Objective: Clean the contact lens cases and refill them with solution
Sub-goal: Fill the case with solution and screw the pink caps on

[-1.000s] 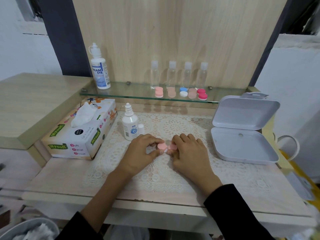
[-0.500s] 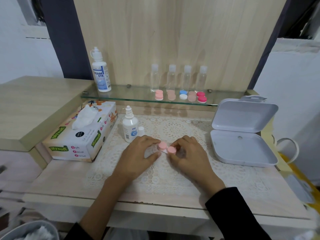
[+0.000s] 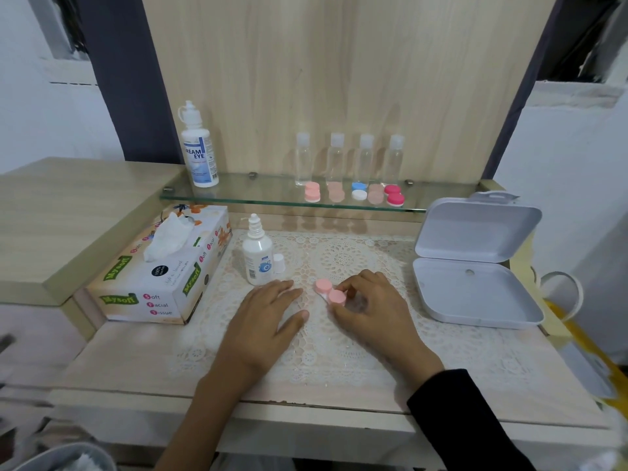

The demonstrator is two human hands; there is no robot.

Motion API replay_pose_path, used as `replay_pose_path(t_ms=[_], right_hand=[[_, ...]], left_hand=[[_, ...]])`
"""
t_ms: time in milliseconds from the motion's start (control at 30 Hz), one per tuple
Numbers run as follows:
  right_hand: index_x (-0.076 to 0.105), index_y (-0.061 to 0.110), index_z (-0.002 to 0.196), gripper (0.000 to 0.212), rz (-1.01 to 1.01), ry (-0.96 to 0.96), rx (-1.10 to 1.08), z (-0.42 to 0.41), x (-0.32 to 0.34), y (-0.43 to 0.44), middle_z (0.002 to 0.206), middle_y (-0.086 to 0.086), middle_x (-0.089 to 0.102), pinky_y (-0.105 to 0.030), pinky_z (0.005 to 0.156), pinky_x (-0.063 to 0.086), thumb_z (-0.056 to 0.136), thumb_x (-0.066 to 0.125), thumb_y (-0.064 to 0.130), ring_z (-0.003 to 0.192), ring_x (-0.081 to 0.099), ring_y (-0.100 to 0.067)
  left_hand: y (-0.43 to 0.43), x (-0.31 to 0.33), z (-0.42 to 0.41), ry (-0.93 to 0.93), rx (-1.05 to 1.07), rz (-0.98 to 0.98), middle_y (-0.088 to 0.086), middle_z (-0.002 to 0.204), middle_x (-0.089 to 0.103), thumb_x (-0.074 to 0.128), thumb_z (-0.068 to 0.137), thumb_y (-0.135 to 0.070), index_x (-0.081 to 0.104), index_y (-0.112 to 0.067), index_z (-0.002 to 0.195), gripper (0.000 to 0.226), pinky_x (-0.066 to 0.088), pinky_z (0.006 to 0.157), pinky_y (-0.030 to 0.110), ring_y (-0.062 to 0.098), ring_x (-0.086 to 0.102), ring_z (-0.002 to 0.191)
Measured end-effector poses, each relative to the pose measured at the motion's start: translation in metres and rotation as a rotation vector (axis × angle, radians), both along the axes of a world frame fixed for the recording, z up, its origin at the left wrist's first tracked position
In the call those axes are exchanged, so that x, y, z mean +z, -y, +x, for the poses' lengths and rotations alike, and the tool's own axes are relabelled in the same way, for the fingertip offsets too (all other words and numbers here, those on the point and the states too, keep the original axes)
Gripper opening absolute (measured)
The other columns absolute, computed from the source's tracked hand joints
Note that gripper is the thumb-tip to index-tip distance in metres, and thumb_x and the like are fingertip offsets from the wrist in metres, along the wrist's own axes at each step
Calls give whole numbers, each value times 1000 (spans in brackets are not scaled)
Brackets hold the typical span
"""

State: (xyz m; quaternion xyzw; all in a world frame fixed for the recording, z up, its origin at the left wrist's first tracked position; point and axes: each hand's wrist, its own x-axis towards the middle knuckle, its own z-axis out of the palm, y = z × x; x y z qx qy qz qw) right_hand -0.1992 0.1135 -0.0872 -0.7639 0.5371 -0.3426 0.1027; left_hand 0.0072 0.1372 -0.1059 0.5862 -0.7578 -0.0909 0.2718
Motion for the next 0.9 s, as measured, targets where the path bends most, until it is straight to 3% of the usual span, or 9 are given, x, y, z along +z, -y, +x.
replay_pose_path(t_ms=[200,400,500,600,800,900], right_hand=[[64,28,84,16,10,-1,-21,4,3,-1,82,14,54,-23,65,35,79,67,43,83,45,-4],[66,26,85,19,-20,26,-27,8,11,10,81,15,56,-23,64,37,79,69,44,82,47,-2],[67,24,89,21,-41,20,-22,15,25,22,84,14,58,-28,68,43,79,70,43,84,49,-6],[67,24,90,21,-88,29,-29,25,42,31,86,13,59,-25,66,42,79,71,41,83,49,-5],[67,23,90,22,-148,31,-54,48,69,55,85,12,61,-12,62,31,80,68,43,85,50,-7],[67,20,91,24,-167,32,-71,61,76,68,85,9,60,-16,59,31,81,66,42,85,51,-10]], left_hand=[[-6,7,-3,-11,41,54,-14,150,31,17,75,-73,44,-35,138,78,18,117,32,7,22,140],[-8,8,-3,10,34,57,-13,152,28,35,92,-59,42,-34,140,55,14,118,30,7,18,141],[-9,10,-4,13,24,55,-13,153,28,20,83,-70,41,-34,140,71,12,116,27,7,17,141],[-10,10,-4,31,23,48,-12,153,27,9,75,-71,40,-34,141,82,11,117,27,8,16,142],[-10,12,-5,59,31,43,-10,154,26,6,76,-70,39,-33,142,83,12,118,28,9,16,142],[-10,12,-5,76,37,40,-10,154,26,16,84,-65,38,-33,142,70,11,118,27,8,15,142]])
